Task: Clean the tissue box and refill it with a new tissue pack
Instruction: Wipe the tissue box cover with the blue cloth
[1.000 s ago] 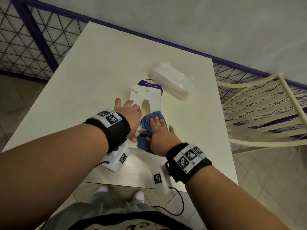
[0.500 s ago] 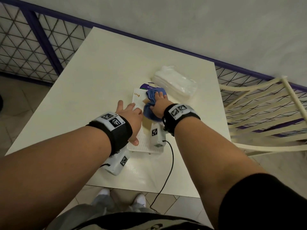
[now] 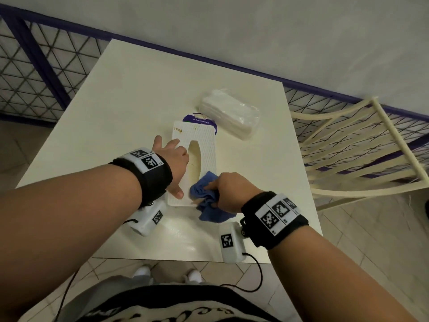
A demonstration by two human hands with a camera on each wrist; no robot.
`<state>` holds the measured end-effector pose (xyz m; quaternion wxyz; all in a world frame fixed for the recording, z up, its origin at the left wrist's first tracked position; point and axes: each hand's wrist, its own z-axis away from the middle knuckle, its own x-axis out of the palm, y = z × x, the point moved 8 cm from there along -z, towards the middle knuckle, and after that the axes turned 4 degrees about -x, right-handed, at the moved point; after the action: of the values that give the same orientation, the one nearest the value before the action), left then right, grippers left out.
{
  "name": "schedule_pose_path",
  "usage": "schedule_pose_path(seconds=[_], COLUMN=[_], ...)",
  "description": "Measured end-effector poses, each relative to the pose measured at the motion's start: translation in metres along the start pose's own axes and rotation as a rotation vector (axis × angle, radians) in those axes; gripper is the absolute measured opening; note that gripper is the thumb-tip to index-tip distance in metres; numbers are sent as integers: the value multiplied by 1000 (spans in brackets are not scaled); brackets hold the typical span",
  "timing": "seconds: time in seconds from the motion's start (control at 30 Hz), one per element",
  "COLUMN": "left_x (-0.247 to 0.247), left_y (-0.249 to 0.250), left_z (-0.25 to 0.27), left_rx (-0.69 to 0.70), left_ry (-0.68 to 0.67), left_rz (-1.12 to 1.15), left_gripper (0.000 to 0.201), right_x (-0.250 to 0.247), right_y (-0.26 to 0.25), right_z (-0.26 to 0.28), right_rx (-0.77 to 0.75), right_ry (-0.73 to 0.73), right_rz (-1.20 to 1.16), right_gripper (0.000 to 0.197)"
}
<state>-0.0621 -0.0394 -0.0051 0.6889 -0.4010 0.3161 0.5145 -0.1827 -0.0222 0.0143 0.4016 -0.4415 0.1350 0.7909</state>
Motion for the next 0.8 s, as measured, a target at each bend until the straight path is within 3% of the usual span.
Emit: schedule_pose_path(seconds=[0.13, 0.2, 0.27, 0.37, 0.5, 0.6, 0.67, 0.73, 0.8], left_x=[-4, -9, -16, -27, -16, -7, 1, 7, 8], left_y=[-2, -6, -10, -13, -8, -12, -14, -17, -18], left_z=[-1, -1, 1, 6, 7, 7, 6, 4, 3], left_rx=[95, 148, 166, 101, 43, -28, -53, -61, -58], left_ry=[-37, -25, 42, 223, 176, 132, 101, 85, 85], left_rz=[-116, -223, -267, -119, -6, -6, 56, 109, 117], left_gripper=[110, 111, 97, 73, 69, 66, 63, 63, 64], right_x=[-19, -32, -47, -69, -91, -66, -26, 1, 11], right_y=[35, 60, 81, 97, 97, 84, 69, 59, 43], right_z=[29, 43, 57, 71, 57, 10, -26, -45, -58], right_rx=[107, 185, 258, 325, 338, 353, 391, 510, 516], right_ry=[85, 167, 248, 375, 541, 449, 306, 284, 281], right_rz=[-340, -361, -355, -378, -469, -456, -442, -411, -413], right_gripper=[30, 28, 27, 27, 28, 36, 56, 81, 84])
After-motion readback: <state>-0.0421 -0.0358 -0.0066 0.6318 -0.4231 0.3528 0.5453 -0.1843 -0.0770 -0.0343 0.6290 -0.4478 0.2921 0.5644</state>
